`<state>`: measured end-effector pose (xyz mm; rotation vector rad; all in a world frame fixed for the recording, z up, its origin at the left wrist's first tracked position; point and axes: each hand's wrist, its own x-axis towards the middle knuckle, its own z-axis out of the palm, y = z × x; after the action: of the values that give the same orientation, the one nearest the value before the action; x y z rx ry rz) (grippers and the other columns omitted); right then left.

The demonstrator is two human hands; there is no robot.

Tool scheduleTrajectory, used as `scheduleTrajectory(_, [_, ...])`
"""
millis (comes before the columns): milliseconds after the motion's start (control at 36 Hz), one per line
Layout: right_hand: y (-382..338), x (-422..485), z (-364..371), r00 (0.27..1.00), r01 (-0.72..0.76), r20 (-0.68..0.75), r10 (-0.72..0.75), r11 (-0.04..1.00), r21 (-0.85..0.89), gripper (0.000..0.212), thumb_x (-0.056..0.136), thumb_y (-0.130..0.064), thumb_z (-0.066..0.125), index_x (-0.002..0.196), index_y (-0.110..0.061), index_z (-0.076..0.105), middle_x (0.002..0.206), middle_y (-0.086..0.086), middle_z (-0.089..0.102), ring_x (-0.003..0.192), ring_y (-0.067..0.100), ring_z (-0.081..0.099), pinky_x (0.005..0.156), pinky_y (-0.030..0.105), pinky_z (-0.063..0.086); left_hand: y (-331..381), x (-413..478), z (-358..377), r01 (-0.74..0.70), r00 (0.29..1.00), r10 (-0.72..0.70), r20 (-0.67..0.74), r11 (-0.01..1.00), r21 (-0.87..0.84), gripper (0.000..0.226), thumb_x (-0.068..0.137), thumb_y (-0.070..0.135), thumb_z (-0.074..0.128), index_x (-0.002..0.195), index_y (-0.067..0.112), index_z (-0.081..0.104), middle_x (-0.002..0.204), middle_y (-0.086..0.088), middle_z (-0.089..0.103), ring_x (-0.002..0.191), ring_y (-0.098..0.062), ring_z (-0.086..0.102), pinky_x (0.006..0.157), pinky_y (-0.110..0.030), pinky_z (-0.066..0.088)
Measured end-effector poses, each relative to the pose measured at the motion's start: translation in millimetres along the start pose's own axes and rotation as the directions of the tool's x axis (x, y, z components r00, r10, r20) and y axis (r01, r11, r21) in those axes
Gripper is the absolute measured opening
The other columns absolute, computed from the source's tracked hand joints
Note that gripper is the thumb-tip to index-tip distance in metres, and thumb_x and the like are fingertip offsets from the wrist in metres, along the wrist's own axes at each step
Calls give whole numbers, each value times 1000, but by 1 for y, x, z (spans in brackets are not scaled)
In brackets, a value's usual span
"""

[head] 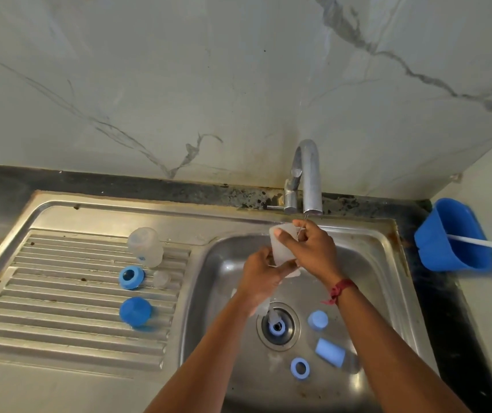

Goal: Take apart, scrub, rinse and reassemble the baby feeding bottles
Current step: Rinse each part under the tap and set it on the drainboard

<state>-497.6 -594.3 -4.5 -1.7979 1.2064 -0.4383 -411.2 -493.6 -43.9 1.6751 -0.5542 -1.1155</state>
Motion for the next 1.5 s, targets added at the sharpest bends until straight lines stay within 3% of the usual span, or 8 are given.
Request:
scheduleTrajectory(139, [20,-7,7,987,-132,119,109,968,213,41,83,-34,77,117,-26,54,114,0,66,100,15,64,80,32,56,4,-2,10,-25,999,26,47,1000,-9,56,68,31,81,118,14,62,100,-3,75,88,-17,71,76,-37,58])
scheduleTrajectory(278, [28,-11,-8,986,-119,145,81,954,275,41,76,-23,84,108,-32,59,108,-6,64,97,13,63,66,27,54,11,-7,-6,87,965,-103,240,993,75,55,80,19,82,126,23,53,111,-4,71,95,-15,70,72,-31,58])
scheduleTrajectory(472, [38,-6,-21,962,17,267,-57,989,148,61,60,-20,94,113,-32,66,119,-6,63,110,12,59,89,33,55,13,-11,-23,190,978,-161,131,947,-258,44,87,40,68,127,26,56,111,-11,69,94,-25,70,74,-43,61])
scheduleTrajectory(583, [25,-6,-22,938,58,325,-123,977,205,61,61,-3,90,112,-24,63,113,-5,62,102,5,58,81,22,53,13,-15,-17,136,990,-115,76,905,-404,54,83,43,70,126,12,57,93,-8,73,80,-22,71,68,-37,59])
scheduleTrajectory(722, [26,-10,-17,978,-116,207,-22,769,628,49,73,6,78,113,-16,61,113,13,67,98,22,66,75,33,60,13,-12,-12,161,984,-178,1,885,-437,75,80,59,68,125,0,55,87,-13,69,65,-18,63,61,-33,55])
scheduleTrajectory(861, [34,-20,1,965,-198,263,0,654,730,44,88,-17,65,130,-10,57,115,8,71,102,22,67,76,30,56,19,-18,-2,283,959,-259,118,905,-318,73,92,67,46,112,0,66,81,-12,71,57,-15,60,59,-31,55])
scheduleTrajectory(1111, [45,-22,5,978,193,69,-197,979,59,58,73,-17,86,121,-28,55,116,-9,62,103,11,58,86,22,47,0,-23,-8,415,880,-454,-140,878,-239,21,102,34,52,100,14,59,80,-11,67,59,-18,60,57,-29,53])
scheduleTrajectory(1500, [42,-37,23,976,167,-162,-145,977,132,59,69,-20,89,116,-31,54,103,-17,62,94,9,62,77,12,49,5,-22,-22,210,898,-309,-313,927,-311,13,97,15,52,90,14,63,73,-5,62,66,-18,54,56,-29,43])
